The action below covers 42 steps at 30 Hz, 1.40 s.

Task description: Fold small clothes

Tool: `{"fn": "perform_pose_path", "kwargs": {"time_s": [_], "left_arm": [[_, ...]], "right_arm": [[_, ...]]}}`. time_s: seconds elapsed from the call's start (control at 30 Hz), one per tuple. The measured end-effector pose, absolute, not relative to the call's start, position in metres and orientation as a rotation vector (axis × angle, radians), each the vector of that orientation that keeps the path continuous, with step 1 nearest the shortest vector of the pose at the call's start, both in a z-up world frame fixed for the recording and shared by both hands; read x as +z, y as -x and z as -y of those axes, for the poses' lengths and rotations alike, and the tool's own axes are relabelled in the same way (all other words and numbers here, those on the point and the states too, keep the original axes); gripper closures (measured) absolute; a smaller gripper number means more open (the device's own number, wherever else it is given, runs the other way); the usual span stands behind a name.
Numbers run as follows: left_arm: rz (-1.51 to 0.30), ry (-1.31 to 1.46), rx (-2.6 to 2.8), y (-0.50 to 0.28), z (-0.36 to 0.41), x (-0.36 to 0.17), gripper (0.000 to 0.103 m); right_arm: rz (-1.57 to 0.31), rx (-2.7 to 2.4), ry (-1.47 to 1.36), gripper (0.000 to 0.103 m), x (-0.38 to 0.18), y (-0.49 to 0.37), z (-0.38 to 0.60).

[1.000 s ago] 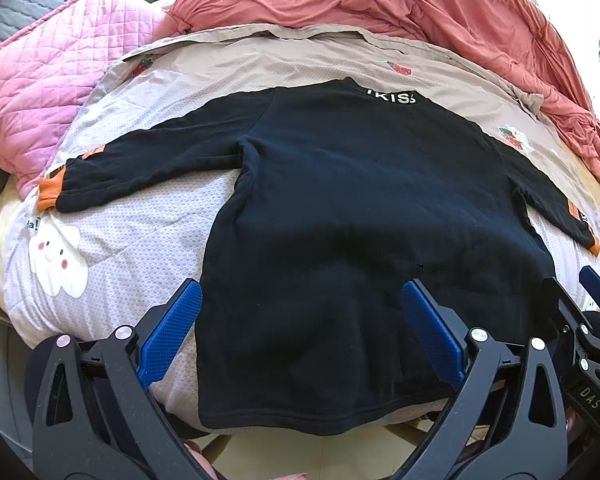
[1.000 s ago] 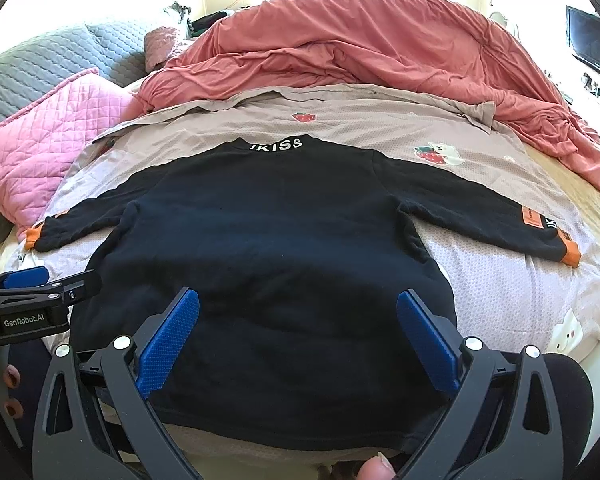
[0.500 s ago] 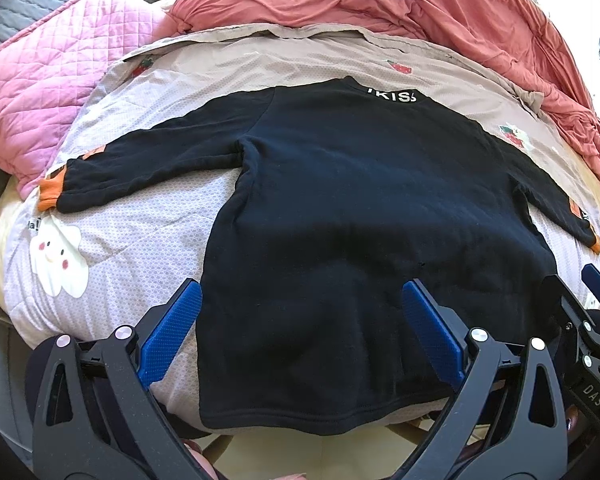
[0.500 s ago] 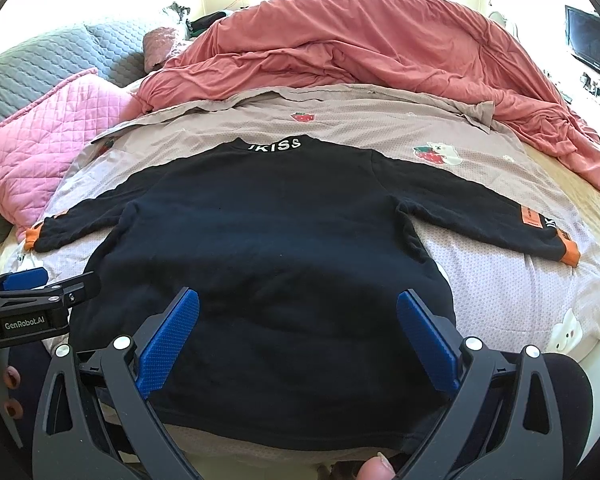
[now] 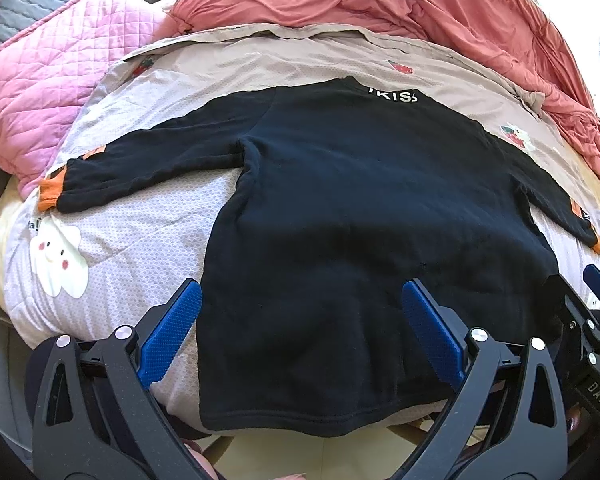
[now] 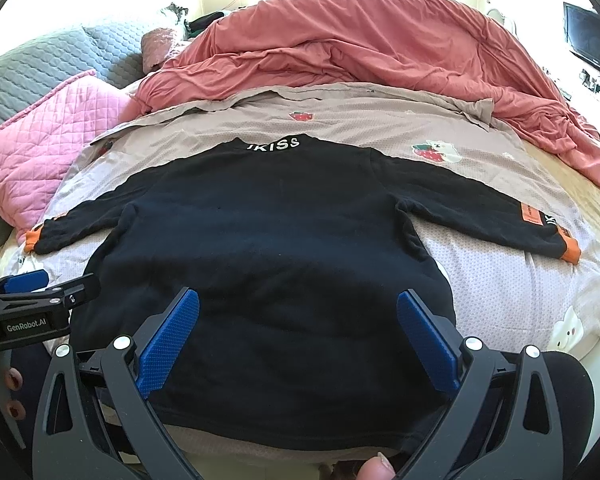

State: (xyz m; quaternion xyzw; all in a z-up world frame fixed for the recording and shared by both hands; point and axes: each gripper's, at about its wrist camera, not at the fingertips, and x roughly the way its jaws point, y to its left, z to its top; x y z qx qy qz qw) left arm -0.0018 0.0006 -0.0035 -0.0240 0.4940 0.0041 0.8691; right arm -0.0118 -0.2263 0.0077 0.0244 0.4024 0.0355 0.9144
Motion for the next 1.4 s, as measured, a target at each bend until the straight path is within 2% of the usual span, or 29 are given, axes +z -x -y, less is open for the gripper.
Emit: {"fn": "perform_pose_path", "kwargs": {"time_s": [0.53,0.93,1.4], "left_arm": [[-1.028,0.046,0.002,-0.013,0.007,-0.007,0.009],[-1.025,0.025,-0.036,-0.055,0.032,-0.005,0.009],[-1.036,0.023,-0.046,-0.124,0.060,-0.014,0.009]], "right_arm": [[-0.856,0.061,-0.059,0.004,0.003,-0.003,0.236],[-0.827,-0.019,-0.077,0.004,0.022,-0.064,0.259],[-0.818,-0.186,-0.200,0.004,0.016,-0.148,0.309]]}}
